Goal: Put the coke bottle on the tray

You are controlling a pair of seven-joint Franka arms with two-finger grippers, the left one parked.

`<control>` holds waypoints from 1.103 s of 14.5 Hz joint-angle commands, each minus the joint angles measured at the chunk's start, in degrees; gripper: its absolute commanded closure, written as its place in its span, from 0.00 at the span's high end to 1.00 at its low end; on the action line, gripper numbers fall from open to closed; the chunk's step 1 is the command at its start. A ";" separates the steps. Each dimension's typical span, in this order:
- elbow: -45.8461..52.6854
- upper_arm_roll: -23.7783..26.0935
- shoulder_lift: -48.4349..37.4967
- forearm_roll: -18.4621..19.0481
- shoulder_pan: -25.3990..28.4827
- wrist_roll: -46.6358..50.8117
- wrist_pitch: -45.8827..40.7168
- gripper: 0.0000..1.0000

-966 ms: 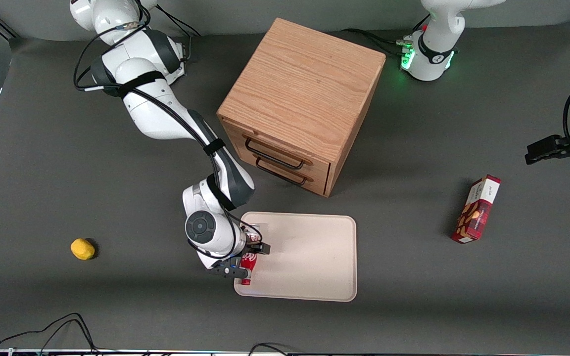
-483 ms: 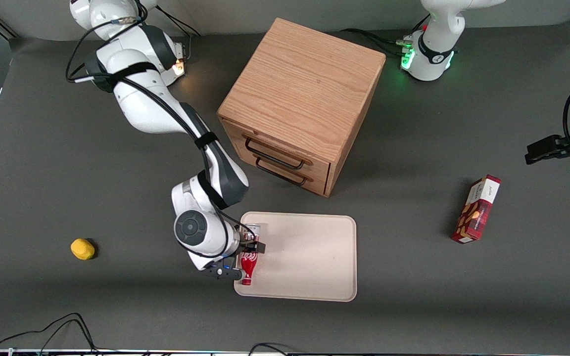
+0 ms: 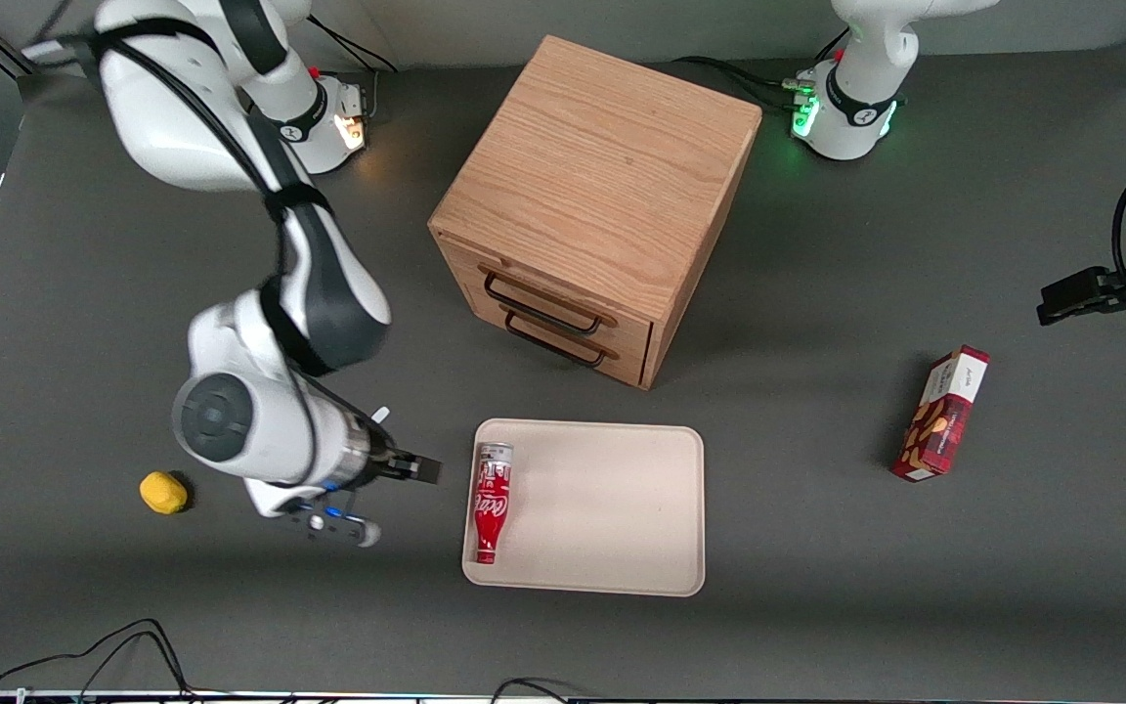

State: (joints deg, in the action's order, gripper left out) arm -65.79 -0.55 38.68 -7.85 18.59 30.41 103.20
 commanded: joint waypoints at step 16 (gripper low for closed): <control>-26.76 0.63 -38.85 8.37 -13.41 -21.35 -18.02 1.00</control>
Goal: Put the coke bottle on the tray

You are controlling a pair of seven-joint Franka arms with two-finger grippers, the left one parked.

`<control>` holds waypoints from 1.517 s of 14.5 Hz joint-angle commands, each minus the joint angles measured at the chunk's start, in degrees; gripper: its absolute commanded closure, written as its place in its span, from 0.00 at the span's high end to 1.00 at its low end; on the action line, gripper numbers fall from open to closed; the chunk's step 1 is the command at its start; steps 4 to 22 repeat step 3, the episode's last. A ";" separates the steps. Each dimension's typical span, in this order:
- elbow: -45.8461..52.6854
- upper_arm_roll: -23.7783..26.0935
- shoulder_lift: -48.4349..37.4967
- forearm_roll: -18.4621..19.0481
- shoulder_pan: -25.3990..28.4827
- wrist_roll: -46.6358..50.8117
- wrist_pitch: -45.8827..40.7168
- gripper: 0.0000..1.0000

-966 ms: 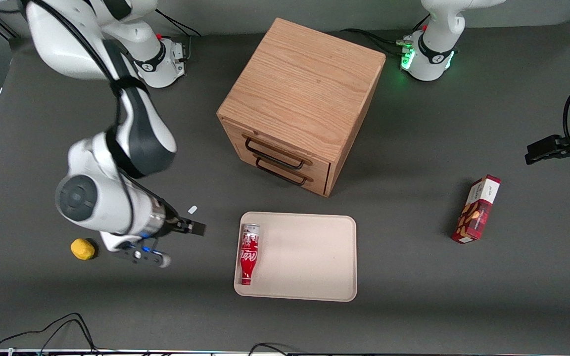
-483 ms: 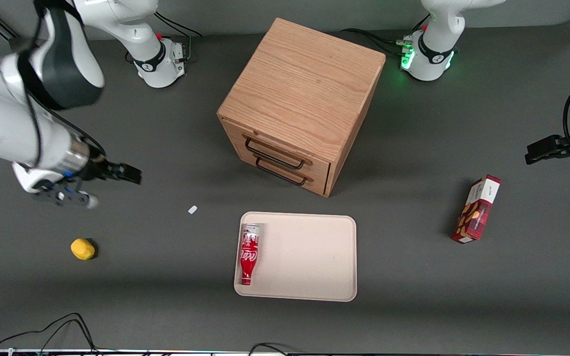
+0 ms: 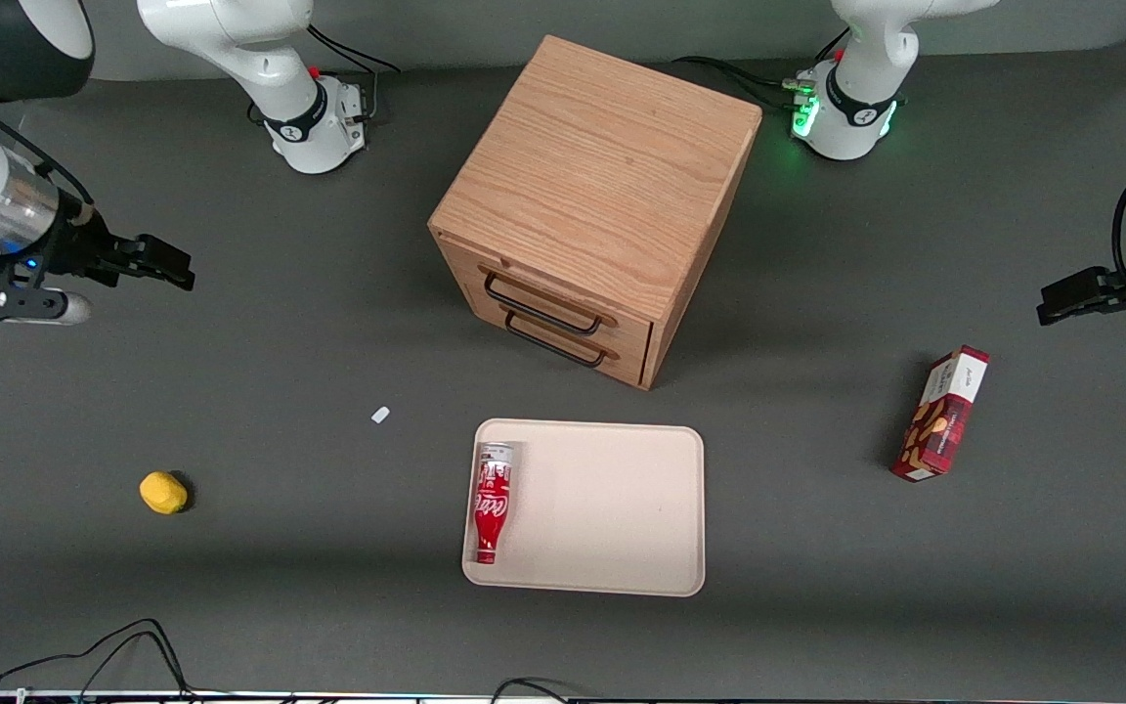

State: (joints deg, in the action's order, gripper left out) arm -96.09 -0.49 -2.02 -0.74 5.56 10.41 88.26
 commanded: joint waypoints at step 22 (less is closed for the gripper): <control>3.98 -0.65 2.02 1.44 2.25 -1.89 -5.28 1.00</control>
